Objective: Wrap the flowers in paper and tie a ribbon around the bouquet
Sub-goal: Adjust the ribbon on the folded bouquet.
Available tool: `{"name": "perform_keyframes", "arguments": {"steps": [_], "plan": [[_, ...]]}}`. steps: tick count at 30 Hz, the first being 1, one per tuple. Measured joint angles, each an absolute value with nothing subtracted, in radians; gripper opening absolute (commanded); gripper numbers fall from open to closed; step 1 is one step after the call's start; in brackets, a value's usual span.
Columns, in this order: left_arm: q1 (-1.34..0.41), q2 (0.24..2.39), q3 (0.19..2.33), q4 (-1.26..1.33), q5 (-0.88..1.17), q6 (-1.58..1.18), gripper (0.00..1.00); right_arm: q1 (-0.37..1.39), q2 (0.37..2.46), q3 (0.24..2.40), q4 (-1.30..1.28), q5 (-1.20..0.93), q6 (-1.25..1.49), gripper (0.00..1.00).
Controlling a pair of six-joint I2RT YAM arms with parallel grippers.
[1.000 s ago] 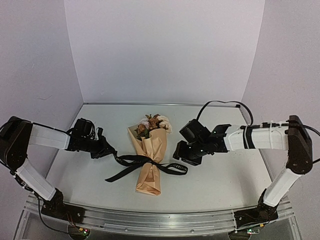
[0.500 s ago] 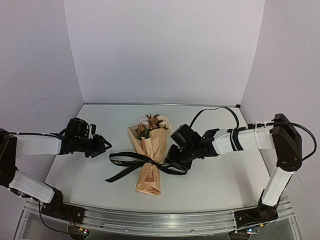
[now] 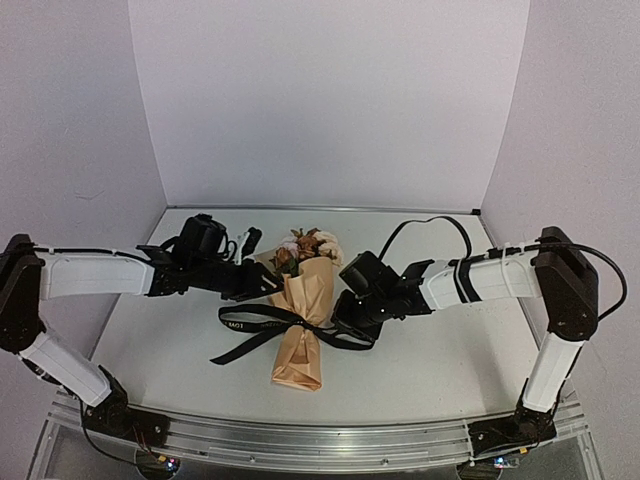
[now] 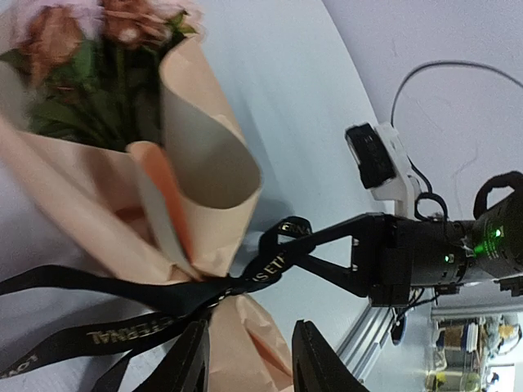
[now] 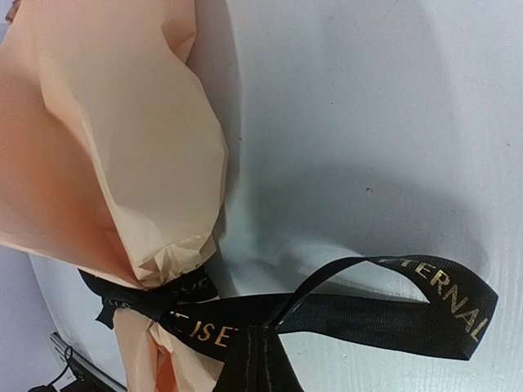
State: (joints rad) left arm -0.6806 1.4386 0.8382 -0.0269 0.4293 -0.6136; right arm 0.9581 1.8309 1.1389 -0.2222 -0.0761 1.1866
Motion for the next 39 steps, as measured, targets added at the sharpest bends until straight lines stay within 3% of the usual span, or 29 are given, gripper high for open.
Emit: {"name": "perform_keyframes", "arguments": {"steps": [14, 39], "plan": [[-0.816, 1.804, 1.028, 0.054, 0.525, -0.663, 0.25, 0.958, 1.83, 1.105, -0.203, -0.005, 1.187, 0.0], [-0.847, 1.884, 1.134, -0.134, 0.332, -0.684, 0.25, 0.961, 1.76, 1.063, -0.18, 0.07, 1.142, 0.0]]}}
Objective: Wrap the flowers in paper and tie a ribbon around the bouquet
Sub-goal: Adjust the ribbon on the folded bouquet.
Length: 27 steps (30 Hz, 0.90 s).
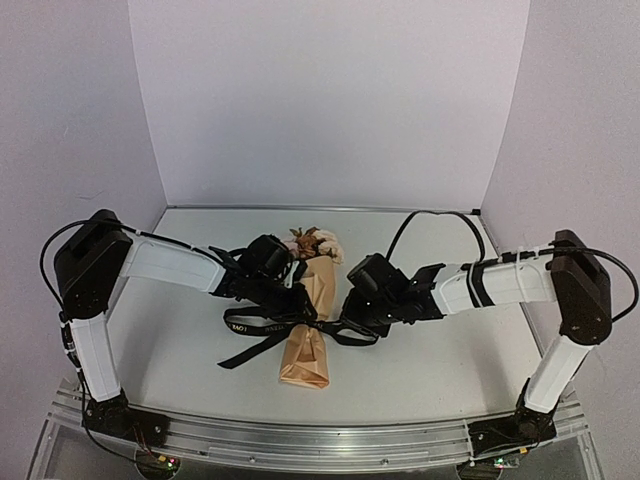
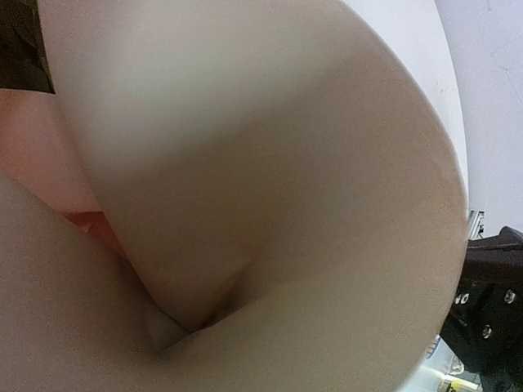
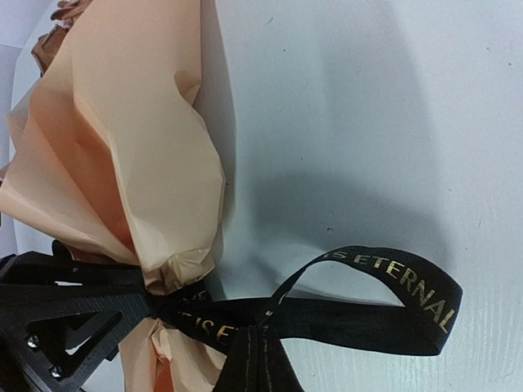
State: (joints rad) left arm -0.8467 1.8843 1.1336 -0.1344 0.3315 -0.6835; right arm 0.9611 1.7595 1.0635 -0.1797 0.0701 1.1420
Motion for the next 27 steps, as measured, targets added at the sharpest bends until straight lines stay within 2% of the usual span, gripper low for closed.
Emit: {"name": "perform_keyframes", "arguments": {"steps": [27], "plan": [[-0.819, 1.878, 1.122, -0.141, 0.308, -0.678, 0.24, 0.948, 1.656, 0.951, -0.282, 0.213, 1.089, 0.0]]}}
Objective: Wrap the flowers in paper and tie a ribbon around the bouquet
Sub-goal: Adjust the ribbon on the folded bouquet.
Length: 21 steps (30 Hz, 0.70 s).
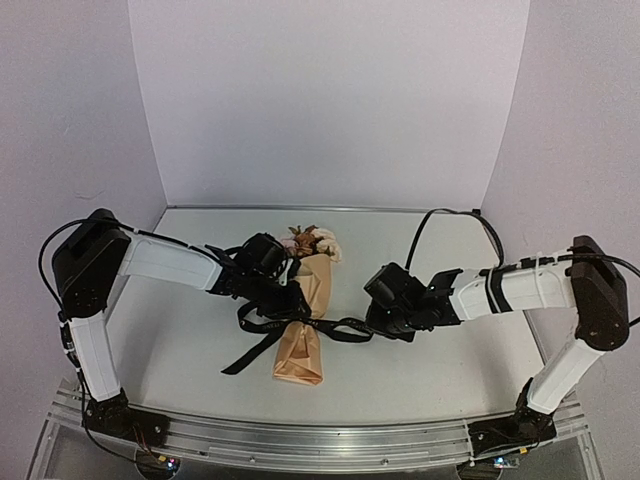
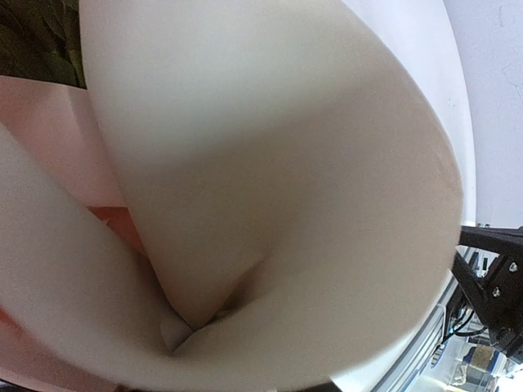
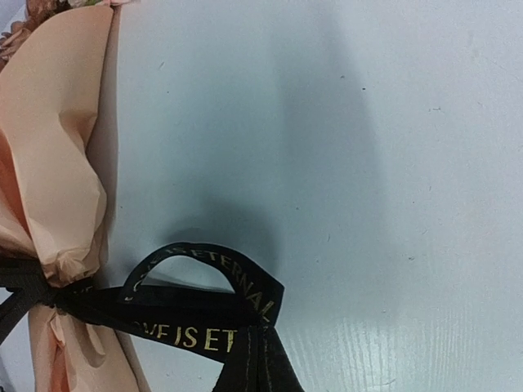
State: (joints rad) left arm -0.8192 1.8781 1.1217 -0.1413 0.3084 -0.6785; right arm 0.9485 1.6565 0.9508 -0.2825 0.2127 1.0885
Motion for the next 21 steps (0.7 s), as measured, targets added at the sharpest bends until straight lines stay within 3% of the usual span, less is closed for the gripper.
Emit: {"name": "perform_keyframes", "arguments": {"steps": [21], "plan": [[-0.805, 1.849, 1.084, -0.141, 0.286, -0.677, 0.24, 0.84, 1.643, 0.955, -0.321, 0.235, 1.012, 0.0]]}}
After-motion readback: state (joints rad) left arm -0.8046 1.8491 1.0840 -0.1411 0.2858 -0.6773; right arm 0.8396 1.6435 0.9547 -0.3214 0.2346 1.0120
